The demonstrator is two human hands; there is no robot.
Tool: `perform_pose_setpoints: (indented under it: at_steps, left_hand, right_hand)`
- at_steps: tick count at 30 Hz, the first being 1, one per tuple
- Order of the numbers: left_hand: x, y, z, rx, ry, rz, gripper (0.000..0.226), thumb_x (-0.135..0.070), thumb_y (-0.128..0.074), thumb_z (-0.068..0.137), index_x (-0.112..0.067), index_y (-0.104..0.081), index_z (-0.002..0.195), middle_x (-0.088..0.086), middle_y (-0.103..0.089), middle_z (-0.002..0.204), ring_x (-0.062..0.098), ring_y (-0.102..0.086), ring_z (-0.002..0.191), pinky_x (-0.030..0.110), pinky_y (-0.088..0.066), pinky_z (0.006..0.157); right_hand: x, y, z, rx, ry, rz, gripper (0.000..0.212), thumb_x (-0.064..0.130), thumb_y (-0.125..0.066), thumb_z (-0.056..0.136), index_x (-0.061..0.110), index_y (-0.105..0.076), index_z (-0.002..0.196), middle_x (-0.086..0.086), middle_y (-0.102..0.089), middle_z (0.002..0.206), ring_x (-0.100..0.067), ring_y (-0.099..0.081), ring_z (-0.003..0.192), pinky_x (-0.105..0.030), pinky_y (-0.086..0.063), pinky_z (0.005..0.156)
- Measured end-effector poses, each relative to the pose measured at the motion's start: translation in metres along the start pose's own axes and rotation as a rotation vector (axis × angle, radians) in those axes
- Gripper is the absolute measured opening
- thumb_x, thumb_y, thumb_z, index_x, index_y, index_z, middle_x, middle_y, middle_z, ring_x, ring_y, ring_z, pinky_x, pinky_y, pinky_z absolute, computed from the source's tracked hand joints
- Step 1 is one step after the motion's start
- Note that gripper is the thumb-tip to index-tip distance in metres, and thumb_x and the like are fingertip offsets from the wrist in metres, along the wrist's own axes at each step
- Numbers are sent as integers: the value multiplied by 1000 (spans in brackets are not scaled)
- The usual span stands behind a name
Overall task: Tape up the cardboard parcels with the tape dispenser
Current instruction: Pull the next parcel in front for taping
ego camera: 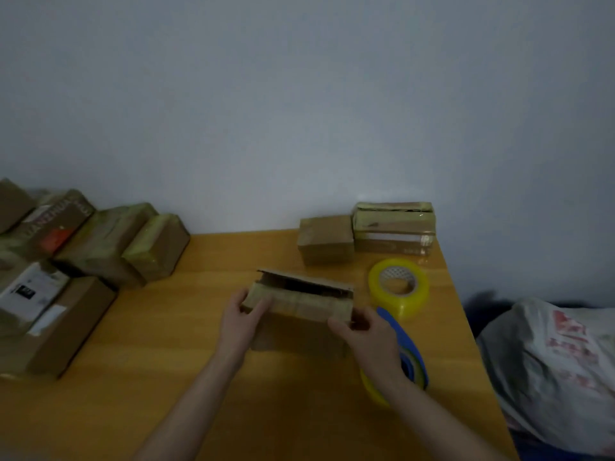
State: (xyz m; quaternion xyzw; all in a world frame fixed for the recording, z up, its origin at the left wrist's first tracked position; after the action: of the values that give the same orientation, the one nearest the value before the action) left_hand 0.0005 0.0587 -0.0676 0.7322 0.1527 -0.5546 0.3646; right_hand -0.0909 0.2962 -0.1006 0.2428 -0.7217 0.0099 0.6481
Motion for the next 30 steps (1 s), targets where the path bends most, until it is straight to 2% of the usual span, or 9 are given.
perform_pose_setpoints:
  at_steps: [5, 9, 12, 14, 18, 22, 25, 27, 30]
  left_hand:
    - [54, 3, -4, 113, 18, 136, 51, -32, -63, 90, -18, -46, 135, -3, -52, 118, 18, -54, 108, 24, -47, 79]
    - [73, 4, -5, 218, -22, 141, 78, -35, -66, 87, -25, -21, 150, -4, -47, 123, 8, -52, 101, 13, -49, 67]
    - [72, 3, -2, 310, -133, 214, 86, -35, -68, 85, -24, -15, 152, -9, -41, 131, 13, -51, 113, 26, -54, 85]
    - [70, -3, -7, 379, -198, 221, 82, -38, -63, 87, -24, -15, 152, -6, -40, 138, 18, -46, 124, 42, -48, 98]
    - [64, -2, -13, 355, -276, 239, 75, -37, -58, 92, -29, -13, 151, -2, -35, 146, 18, -40, 129, 38, -42, 104]
    - [50, -9, -20, 370, -473, 435, 62, -34, -49, 98, -24, -19, 151, -14, 1, 157, 8, -14, 143, 20, -20, 109]
    - [50, -12, -23, 394, -515, 618, 62, -41, -41, 99, -25, -11, 151, -6, 14, 156, 15, 2, 147, 31, -11, 118]
    - [52, -13, -22, 426, -521, 733, 70, -48, -42, 96, -24, -6, 151, 0, 18, 155, 20, 4, 148, 38, -12, 119]
    - [56, -16, -23, 488, -458, 745, 84, -59, -43, 87, -23, -4, 152, 1, 21, 157, 21, -8, 147, 36, -27, 114]
  right_hand:
    - [-30, -26, -35, 24, -99, -230, 73, 60, -72, 73, 20, -46, 129, 10, -62, 102, -11, -62, 92, -29, -55, 76]
    - [-25, -32, -32, 135, -6, -365, 105, 56, -73, 75, 31, -10, 154, 0, -59, 128, 1, -54, 83, -10, -43, 62]
    - [-24, -28, -24, 206, 57, -429, 87, 47, -70, 83, 37, -19, 152, 1, -45, 144, -12, -49, 121, -26, -47, 91]
    - [-22, -24, -20, 166, 79, -456, 73, 38, -70, 86, 34, -32, 149, 2, -44, 145, -18, -44, 130, -36, -44, 101]
    - [-18, -30, -15, 103, 77, -587, 62, 35, -61, 93, 25, -36, 149, 6, -38, 150, -17, -45, 130, -34, -43, 102]
    - [-20, -36, -15, 126, 92, -739, 59, 41, -45, 99, 24, -26, 152, 6, -27, 155, -21, -46, 128, -36, -47, 94]
    - [-18, -40, -14, 137, 95, -867, 56, 44, -33, 102, 23, -21, 153, 3, -25, 154, -25, -53, 116, -39, -52, 79]
    - [-16, -44, -15, 135, 95, -908, 54, 43, -30, 103, 24, -20, 152, 2, -26, 153, -27, -55, 112, -40, -54, 74]
    - [-11, -40, -12, 192, 94, -781, 55, 44, -38, 101, 23, -28, 151, 1, -32, 151, -24, -51, 122, -42, -51, 90]
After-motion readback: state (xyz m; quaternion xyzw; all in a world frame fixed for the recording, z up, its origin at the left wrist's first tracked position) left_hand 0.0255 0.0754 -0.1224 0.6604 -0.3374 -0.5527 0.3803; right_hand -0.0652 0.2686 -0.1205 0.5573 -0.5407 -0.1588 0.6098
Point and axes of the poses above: each hand's wrist, its own z-axis towards the middle knuckle, its own y-axis out of the back of the hand, x = y × z, the point moved 8 cm from there along z, towards the middle knuckle
